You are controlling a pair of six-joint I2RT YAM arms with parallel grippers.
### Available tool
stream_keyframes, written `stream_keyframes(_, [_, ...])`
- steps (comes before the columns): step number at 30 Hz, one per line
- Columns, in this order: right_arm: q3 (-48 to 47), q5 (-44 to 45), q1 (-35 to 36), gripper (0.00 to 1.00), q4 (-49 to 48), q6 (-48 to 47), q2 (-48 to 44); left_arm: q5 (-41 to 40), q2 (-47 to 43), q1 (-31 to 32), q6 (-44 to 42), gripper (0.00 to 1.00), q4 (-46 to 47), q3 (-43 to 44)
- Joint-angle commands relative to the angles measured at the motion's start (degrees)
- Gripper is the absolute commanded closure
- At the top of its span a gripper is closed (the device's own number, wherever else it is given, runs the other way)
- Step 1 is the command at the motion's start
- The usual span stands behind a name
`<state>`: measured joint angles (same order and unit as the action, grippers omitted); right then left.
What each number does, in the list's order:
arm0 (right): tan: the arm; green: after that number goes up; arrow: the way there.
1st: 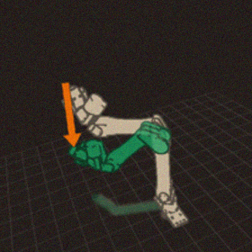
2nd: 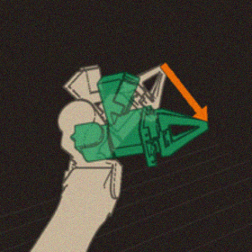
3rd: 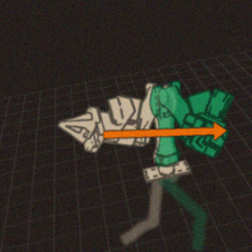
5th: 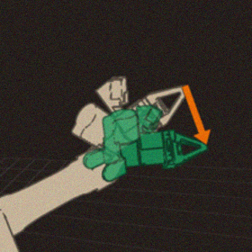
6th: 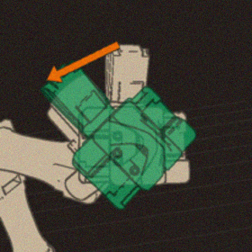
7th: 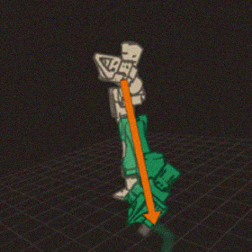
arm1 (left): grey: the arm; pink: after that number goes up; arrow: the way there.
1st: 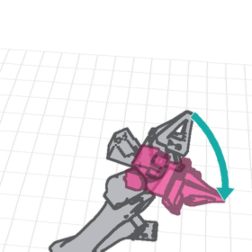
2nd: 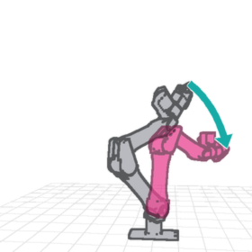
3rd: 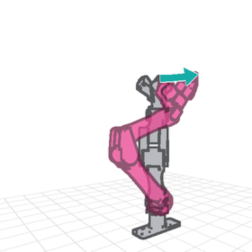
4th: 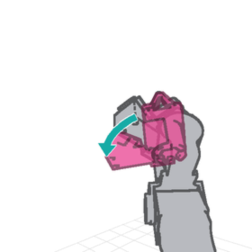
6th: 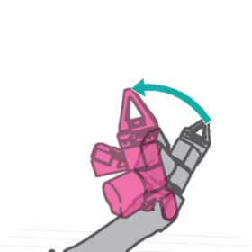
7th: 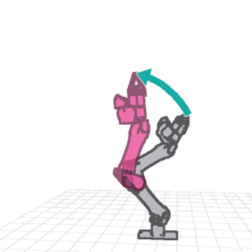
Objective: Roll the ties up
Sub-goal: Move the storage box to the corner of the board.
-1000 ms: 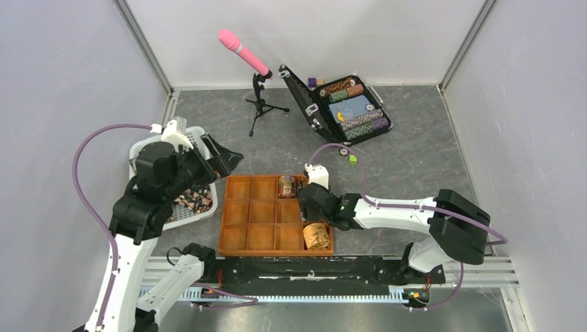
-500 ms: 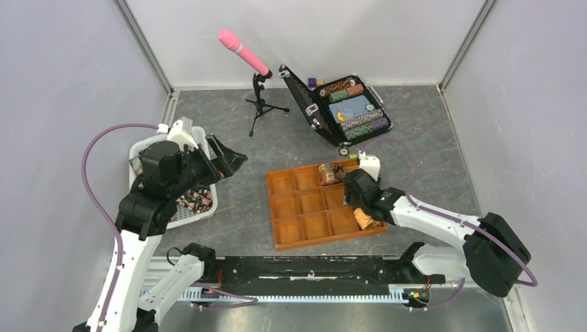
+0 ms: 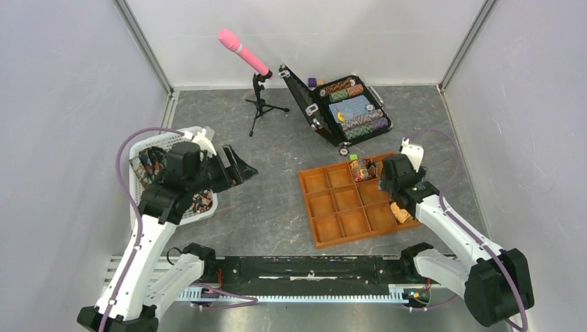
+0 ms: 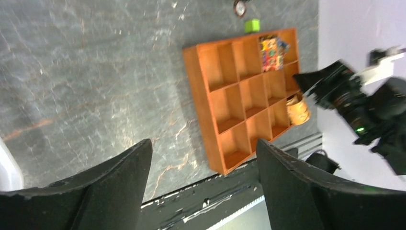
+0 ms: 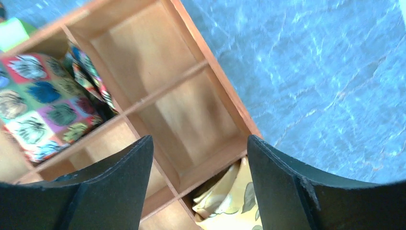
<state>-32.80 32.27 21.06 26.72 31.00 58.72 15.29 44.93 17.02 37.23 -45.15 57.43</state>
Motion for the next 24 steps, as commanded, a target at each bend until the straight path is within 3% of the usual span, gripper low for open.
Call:
stream_keyframes(1, [-5.5,-2.1,-0.8,0.22,-3.1,-6.4,-1.6,5.9,-1.6,0.8,-0.3,0.18,3.7,-7.0])
stream_keyframes(6, [-7.1,-11.0,-0.8,0.23,-4.8,-6.7,-4.6,5.3,-3.0,7.1,4.2,0.33,9.6,-15.0])
stream_keyframes(9, [-8.2,-9.7,-0.9,0.25,-0.1,-4.3,-5.4,2.2,-2.2,13.4,7.4,0.40,14.3,-19.1])
stream_keyframes(14, [-6.7,-8.8,-4.0,0.35,2.7,-3.8,-4.8,-4.0,3.9,24.8,10.2,0.45,21.2,-22.6])
stream_keyframes(19, [-6.6,-13.7,-7.2,0.51,3.3,-4.8,-2.9,-10.3,10.4,32.7,10.7,0.60,25.4,-24.3])
stream_keyframes(24, [-6.2,-13.7,-8.2,0.52,3.3,-5.2,-5.7,-13.0,16.4,37.8,11.2,0.66,30.7,-26.9])
